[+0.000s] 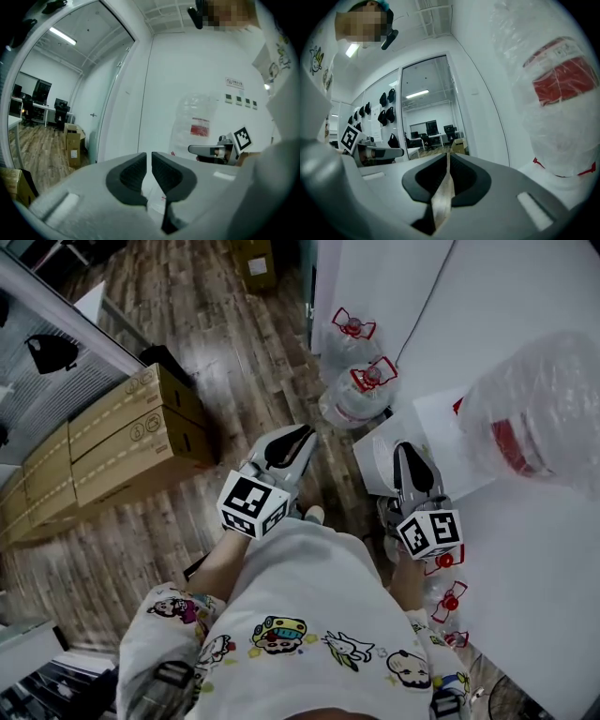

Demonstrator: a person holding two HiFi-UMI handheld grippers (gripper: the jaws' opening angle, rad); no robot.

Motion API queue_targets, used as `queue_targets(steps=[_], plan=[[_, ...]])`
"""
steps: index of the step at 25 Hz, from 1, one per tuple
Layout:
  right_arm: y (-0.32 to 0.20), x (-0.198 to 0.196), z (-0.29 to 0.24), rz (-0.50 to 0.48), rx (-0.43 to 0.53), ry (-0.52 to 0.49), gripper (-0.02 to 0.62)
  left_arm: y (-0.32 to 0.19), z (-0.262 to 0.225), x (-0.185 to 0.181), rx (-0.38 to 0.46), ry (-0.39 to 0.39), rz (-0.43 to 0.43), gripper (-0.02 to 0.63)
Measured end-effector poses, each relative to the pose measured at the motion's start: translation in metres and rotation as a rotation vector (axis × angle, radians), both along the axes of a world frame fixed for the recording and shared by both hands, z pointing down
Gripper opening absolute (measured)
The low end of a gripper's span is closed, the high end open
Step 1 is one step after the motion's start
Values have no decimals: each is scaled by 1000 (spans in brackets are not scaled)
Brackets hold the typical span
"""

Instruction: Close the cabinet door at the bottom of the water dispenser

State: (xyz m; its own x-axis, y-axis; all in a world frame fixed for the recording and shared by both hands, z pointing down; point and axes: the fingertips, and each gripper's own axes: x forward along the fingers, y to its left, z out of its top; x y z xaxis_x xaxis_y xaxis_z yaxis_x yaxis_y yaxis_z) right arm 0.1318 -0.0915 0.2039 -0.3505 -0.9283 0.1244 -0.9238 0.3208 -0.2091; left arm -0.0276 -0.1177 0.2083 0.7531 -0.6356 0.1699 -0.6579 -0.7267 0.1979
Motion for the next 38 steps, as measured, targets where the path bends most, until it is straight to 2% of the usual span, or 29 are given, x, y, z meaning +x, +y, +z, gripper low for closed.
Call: queue_targets(steps=[4, 15, 22, 38], plan=[[3, -11, 4, -45, -11, -5, 6, 6, -1, -11, -9, 14, -47, 0], [-1, -30, 6, -97, -5, 24, 5, 6, 5, -48, -16, -2, -147, -2], [-1, -32, 9, -92, -14, 42, 5, 3, 2, -57, -6, -15, -155, -2], [1, -37, 10, -59, -15, 43, 5, 3, 3, -54, 9, -34, -110, -2]])
